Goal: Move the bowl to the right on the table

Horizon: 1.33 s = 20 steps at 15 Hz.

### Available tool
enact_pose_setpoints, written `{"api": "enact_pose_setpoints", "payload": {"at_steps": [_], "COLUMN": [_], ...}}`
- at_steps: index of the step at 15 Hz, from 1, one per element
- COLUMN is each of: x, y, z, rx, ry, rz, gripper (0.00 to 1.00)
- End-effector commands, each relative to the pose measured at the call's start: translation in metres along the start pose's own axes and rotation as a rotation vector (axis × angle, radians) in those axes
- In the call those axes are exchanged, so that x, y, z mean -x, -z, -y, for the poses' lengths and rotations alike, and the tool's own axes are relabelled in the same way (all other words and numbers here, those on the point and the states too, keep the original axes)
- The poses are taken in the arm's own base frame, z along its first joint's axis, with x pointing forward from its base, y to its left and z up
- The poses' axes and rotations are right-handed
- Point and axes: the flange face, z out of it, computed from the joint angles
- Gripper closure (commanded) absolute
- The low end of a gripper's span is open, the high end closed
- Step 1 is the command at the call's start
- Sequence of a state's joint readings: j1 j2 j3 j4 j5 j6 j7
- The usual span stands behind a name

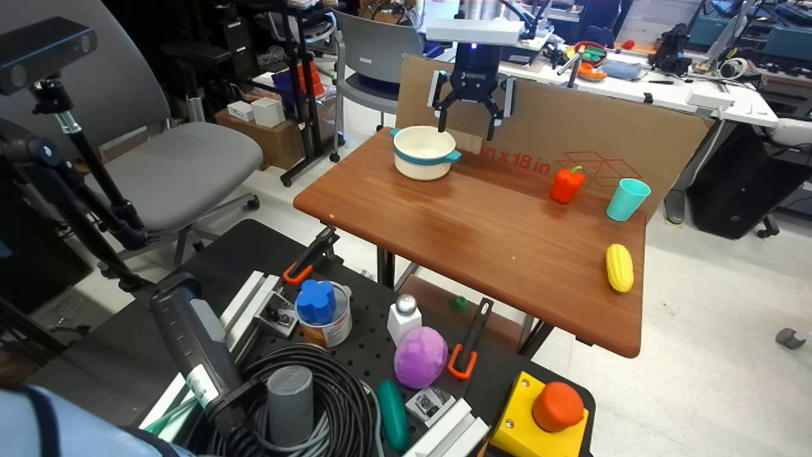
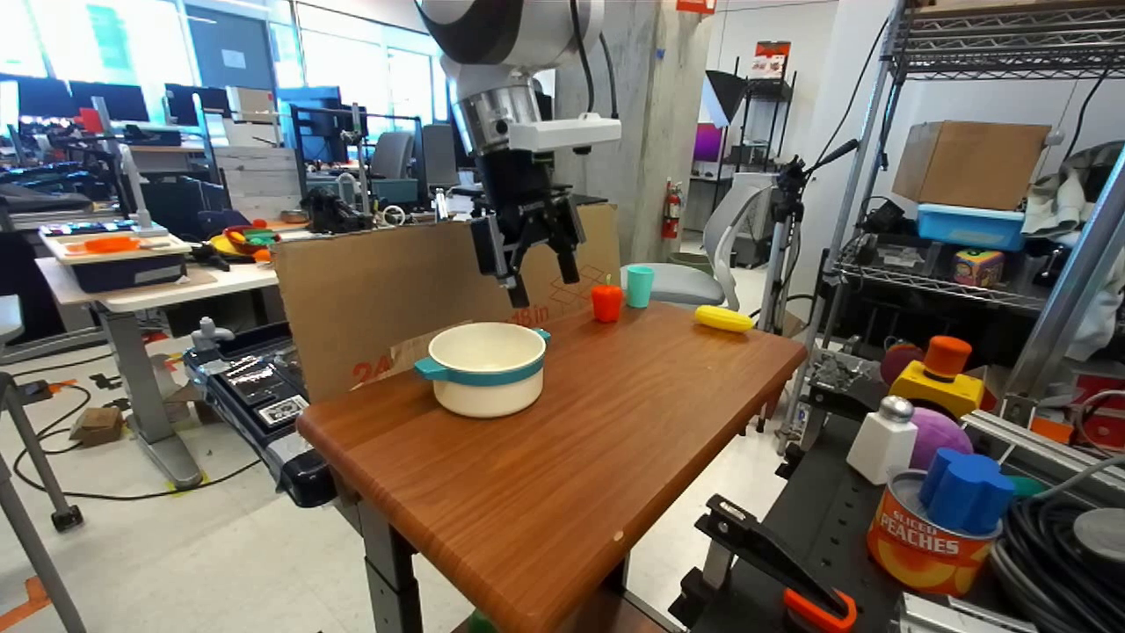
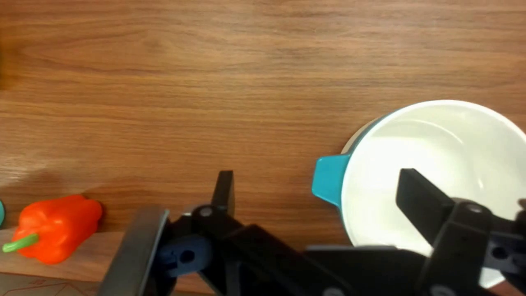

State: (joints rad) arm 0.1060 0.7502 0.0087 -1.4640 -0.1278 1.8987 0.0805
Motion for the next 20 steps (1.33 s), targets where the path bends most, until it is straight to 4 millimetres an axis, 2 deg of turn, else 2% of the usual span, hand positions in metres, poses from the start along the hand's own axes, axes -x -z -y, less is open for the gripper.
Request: {"api": "enact_pose_setpoints", "payload": {"at_steps": [1,5,6,8,12,14,16,20], "x": [-0.017,-0.031,-0.033,-0.037,-0.041,-0.038,-0.03,-0.008], "y": [-0.01,-0.026,-0.029,-0.038,-0.051,-0.049,-0.039,-0.016], "z": [0.011,0.02,0.02,0.021,0.022,0.022,0.022,0.019], "rx": [0.025,0.051,0.05,0.052,0.063,0.06,0.055,0.087], "ry": [0.03,0.056,0.066,0.078,0.094,0.086,0.105,0.157], "rz": [0.047,0.083,0.096,0.129,0.183,0.193,0.179,0.156], "gripper": [0.0,0.0,0.25,0.34,0.66,0.81,0.96,0.93]}}
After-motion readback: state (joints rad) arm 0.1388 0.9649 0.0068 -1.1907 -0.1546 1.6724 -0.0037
